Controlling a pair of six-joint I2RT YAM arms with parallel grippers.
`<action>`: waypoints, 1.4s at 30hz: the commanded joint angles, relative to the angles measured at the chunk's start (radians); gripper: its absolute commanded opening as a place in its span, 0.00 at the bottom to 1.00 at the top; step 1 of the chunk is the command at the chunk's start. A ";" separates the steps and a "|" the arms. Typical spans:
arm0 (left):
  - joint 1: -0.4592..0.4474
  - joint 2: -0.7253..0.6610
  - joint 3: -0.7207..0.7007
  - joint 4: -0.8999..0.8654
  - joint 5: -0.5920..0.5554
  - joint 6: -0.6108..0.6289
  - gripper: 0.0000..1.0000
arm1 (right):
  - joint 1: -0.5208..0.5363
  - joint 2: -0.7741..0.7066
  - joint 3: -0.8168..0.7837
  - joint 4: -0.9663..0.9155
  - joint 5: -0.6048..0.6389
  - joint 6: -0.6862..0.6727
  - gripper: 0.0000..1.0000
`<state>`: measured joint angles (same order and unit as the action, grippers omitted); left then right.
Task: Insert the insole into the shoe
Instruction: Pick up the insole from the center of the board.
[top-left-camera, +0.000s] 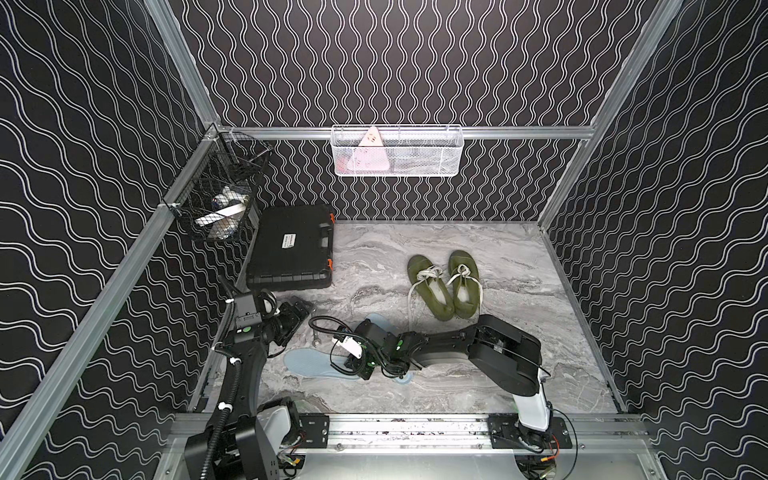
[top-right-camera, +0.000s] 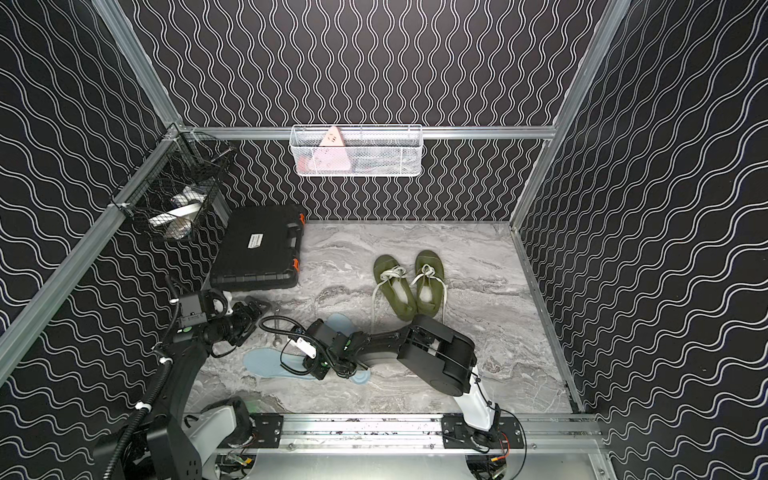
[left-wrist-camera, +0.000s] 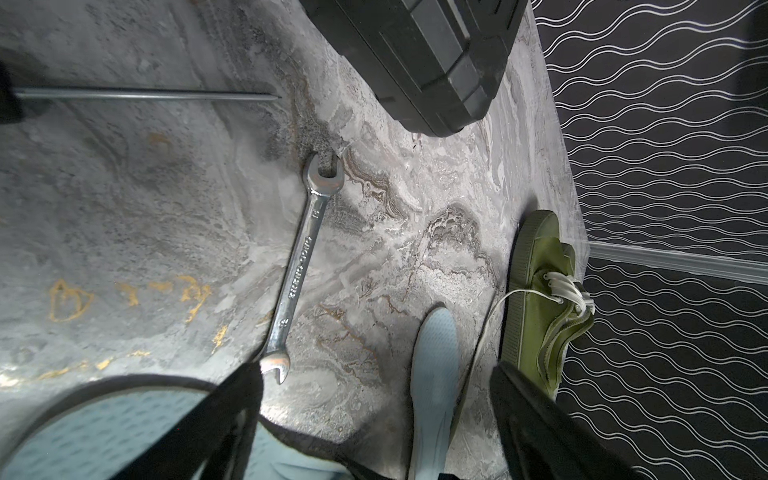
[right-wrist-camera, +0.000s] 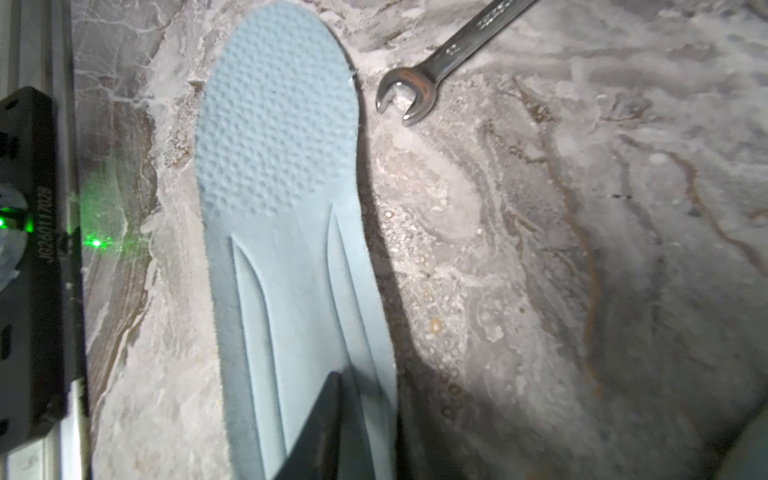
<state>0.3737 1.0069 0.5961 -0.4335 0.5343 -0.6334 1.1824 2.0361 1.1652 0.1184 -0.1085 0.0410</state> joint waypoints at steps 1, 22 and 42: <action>0.002 -0.011 -0.004 0.024 0.015 -0.009 0.90 | 0.005 -0.006 -0.009 -0.046 0.040 -0.005 0.10; -0.174 0.039 0.093 0.255 0.125 -0.151 0.82 | -0.070 -0.427 -0.265 0.006 0.341 0.320 0.00; -0.753 0.545 0.170 1.086 0.061 -0.455 0.69 | -0.554 -0.941 -0.395 -0.315 0.168 0.383 0.00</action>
<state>-0.3481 1.4937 0.7471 0.4290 0.5987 -1.0119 0.6559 1.1187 0.7742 -0.1596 0.1341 0.4107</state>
